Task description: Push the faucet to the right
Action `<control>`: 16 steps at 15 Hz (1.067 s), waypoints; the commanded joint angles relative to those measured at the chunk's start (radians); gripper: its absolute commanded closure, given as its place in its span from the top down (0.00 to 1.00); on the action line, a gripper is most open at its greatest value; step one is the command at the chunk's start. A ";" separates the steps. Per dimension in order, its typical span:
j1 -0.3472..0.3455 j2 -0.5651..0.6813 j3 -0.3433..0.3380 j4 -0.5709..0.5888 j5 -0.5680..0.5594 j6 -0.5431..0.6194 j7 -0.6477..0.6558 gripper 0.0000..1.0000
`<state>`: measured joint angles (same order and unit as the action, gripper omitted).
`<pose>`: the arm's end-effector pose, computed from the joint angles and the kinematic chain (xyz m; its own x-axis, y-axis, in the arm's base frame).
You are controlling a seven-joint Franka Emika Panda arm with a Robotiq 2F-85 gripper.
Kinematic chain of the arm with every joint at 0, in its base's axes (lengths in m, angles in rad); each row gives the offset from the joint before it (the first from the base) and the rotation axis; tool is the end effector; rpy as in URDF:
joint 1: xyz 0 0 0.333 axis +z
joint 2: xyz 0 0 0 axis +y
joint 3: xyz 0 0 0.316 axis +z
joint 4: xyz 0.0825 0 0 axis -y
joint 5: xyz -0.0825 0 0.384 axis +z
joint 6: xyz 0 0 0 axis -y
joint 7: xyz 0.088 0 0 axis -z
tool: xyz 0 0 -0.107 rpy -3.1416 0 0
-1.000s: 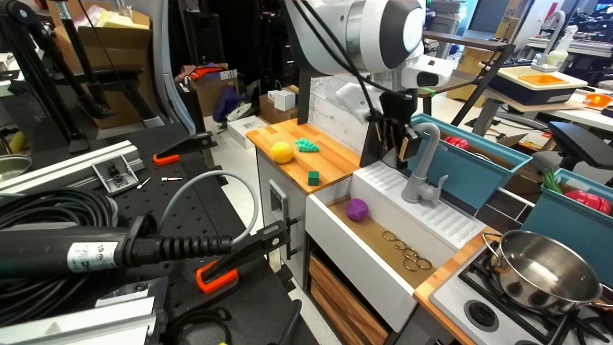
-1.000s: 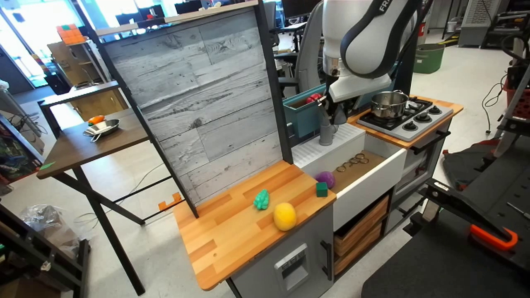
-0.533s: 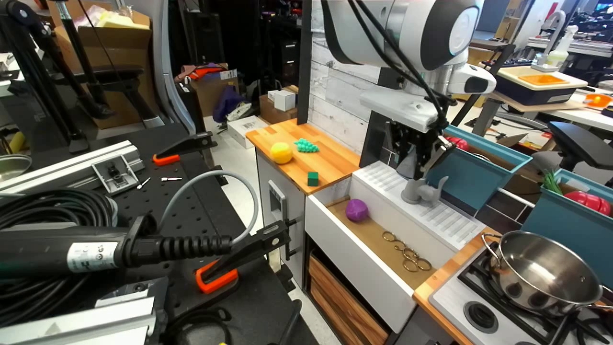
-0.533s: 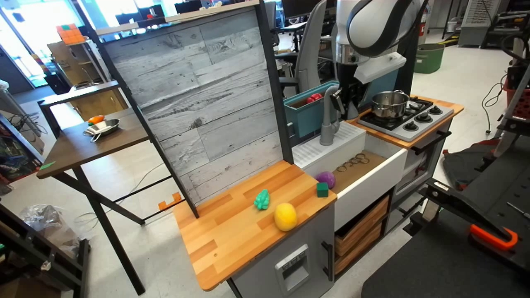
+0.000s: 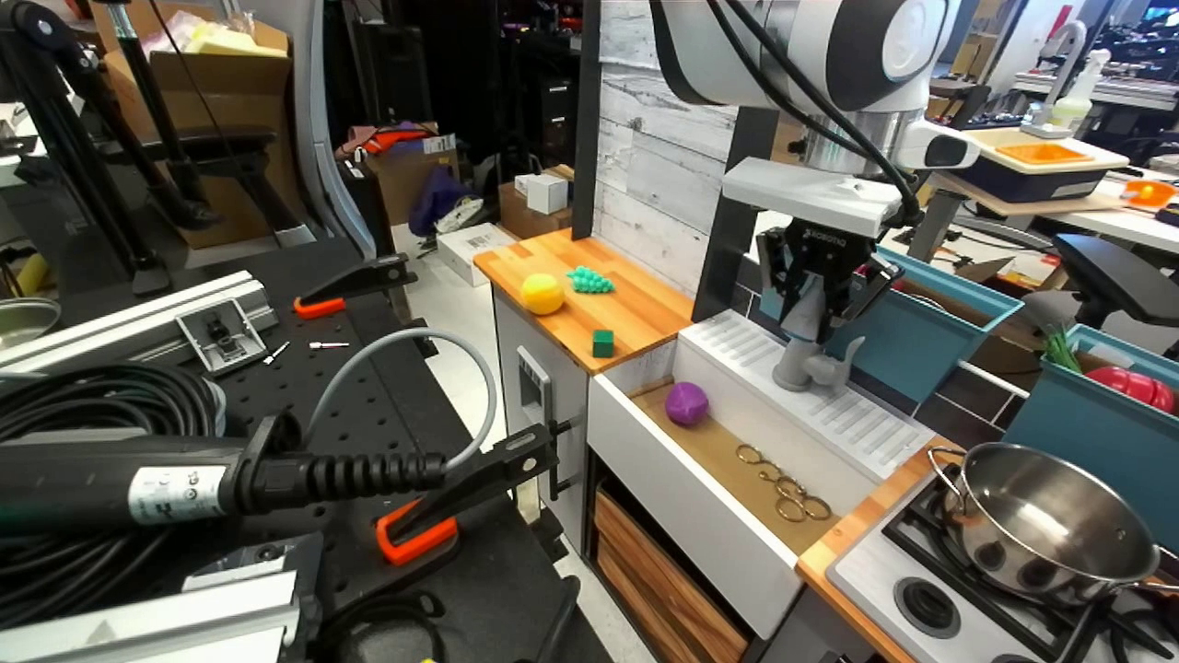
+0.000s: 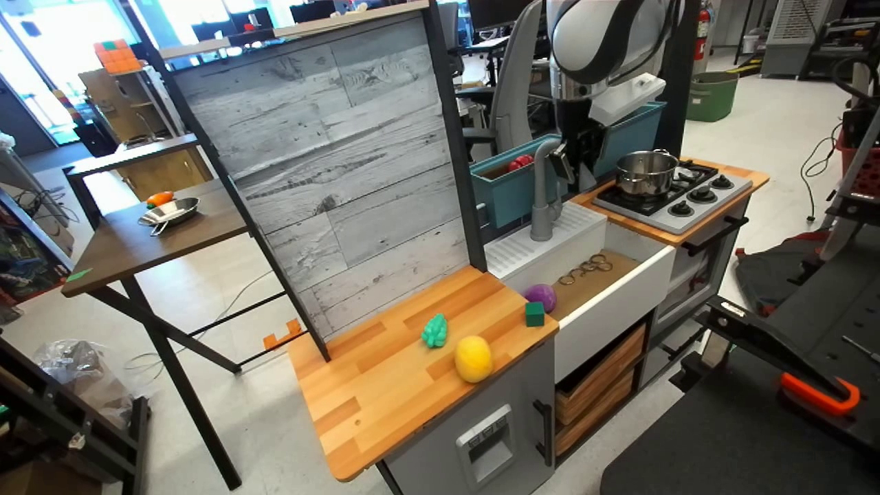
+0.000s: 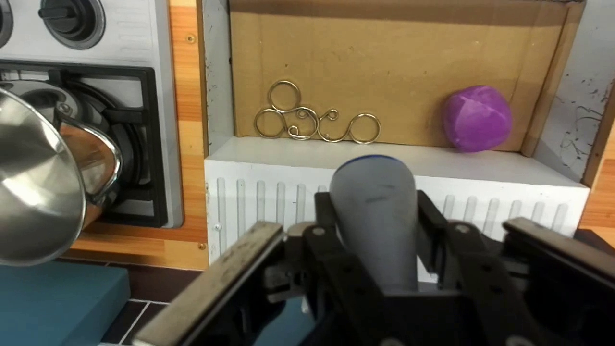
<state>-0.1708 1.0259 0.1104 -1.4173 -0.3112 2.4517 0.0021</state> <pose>0.7108 -0.0571 0.0820 0.9924 0.1228 0.0098 0.1210 -0.9869 0.1069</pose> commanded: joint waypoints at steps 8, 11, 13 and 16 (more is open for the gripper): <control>0.109 -0.204 -0.142 -0.212 -0.013 -0.160 -0.172 0.99; 0.118 -0.352 -0.130 -0.368 -0.024 -0.185 -0.187 1.00; 0.123 -0.452 -0.118 -0.467 -0.013 -0.185 -0.180 1.00; 0.142 -0.603 -0.114 -0.627 0.009 -0.116 -0.097 1.00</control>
<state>-0.0436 0.5966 -0.0044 -1.8479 -0.3265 2.2625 -0.1004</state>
